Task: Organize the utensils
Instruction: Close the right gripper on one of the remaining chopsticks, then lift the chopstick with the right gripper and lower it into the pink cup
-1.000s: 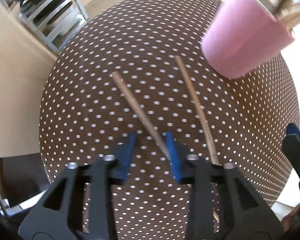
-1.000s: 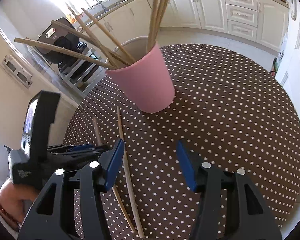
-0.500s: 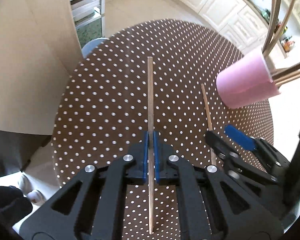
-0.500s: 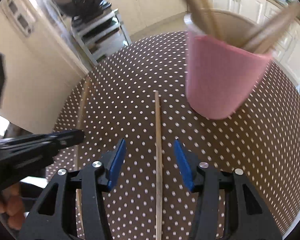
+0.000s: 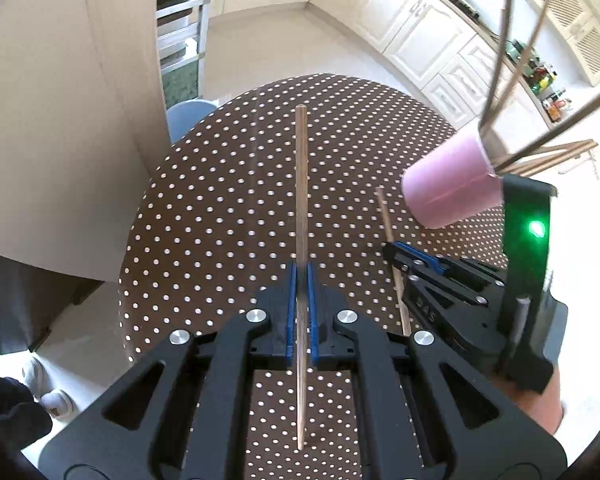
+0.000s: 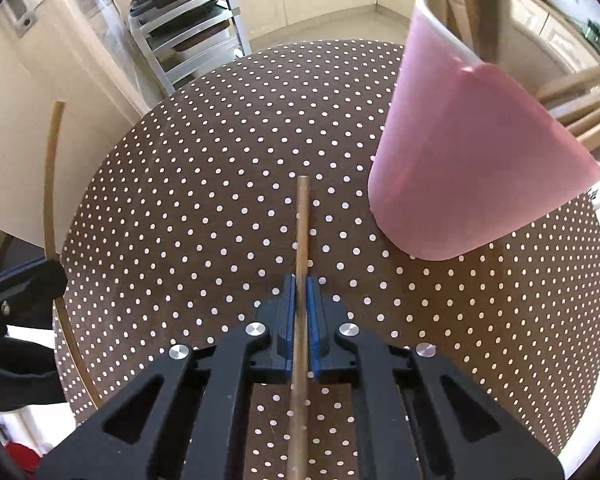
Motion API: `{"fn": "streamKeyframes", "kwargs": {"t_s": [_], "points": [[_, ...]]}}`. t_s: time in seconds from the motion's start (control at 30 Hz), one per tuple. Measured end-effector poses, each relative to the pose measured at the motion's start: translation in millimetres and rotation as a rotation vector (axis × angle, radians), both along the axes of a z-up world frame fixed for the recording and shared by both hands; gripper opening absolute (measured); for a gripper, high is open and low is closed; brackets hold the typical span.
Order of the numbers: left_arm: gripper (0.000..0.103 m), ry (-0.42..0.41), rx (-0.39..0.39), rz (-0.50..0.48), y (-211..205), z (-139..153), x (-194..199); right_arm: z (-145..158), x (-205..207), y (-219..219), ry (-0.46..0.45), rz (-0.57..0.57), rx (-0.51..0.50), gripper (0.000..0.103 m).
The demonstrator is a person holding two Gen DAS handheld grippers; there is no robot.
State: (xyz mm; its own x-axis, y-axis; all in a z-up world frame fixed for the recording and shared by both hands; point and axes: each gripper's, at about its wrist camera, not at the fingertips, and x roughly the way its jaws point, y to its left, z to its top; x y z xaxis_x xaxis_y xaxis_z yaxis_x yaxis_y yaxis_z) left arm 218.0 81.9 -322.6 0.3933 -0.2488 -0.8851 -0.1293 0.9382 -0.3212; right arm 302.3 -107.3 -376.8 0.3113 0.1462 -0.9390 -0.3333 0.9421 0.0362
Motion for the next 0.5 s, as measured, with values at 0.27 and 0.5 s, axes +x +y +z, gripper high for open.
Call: {"fn": "streamKeyframes", "kwargs": {"t_s": [0.27,0.5], "points": [[0.006,-0.075,0.016,-0.066,-15.3,29.6,-14.0,35.1,-39.4,-21.5,-0.047,-0.011,0.146,0.005],[0.006,-0.162,0.004,-0.110,-22.1,63.5,-28.2,96.8,-71.4,-48.6,-0.171,-0.029,0.240,0.005]]}}
